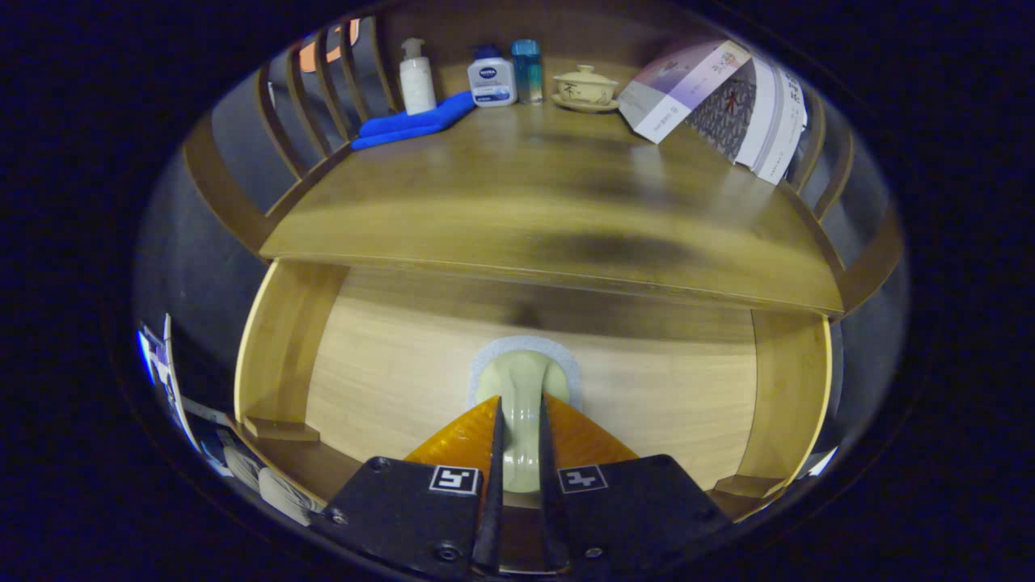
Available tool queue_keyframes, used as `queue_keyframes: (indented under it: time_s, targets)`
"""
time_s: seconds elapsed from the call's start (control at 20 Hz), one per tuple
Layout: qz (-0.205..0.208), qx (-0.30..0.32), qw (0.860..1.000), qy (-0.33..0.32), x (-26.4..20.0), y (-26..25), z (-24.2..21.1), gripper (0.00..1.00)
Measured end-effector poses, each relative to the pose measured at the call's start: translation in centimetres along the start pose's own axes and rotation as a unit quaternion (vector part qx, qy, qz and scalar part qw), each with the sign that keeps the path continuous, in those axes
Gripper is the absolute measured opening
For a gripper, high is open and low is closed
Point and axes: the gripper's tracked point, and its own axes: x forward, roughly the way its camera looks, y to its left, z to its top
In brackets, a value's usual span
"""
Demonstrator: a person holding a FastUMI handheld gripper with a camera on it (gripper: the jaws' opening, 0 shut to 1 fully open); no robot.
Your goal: Pull open the drawer, take out the items inside it, and place them on the countertop above the cabinet.
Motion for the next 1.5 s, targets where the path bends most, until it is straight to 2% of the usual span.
queue_keyframes:
  time_s: [0.3,0.7,1.25,1.5]
  targets:
    - [0.017,-0.004,0.999,-0.031,-4.2,0.2,1.2,0.22]
    - [0.028,0.026,0.997,-0.07,-8.1,-0.1,7.2,0.22]
    - [0.001,0.06,0.996,-0.073,-4.6,-0.9,17.6,0.22]
    - [-0.011,0.068,0.996,-0.063,-1.8,-1.4,19.0,0.23]
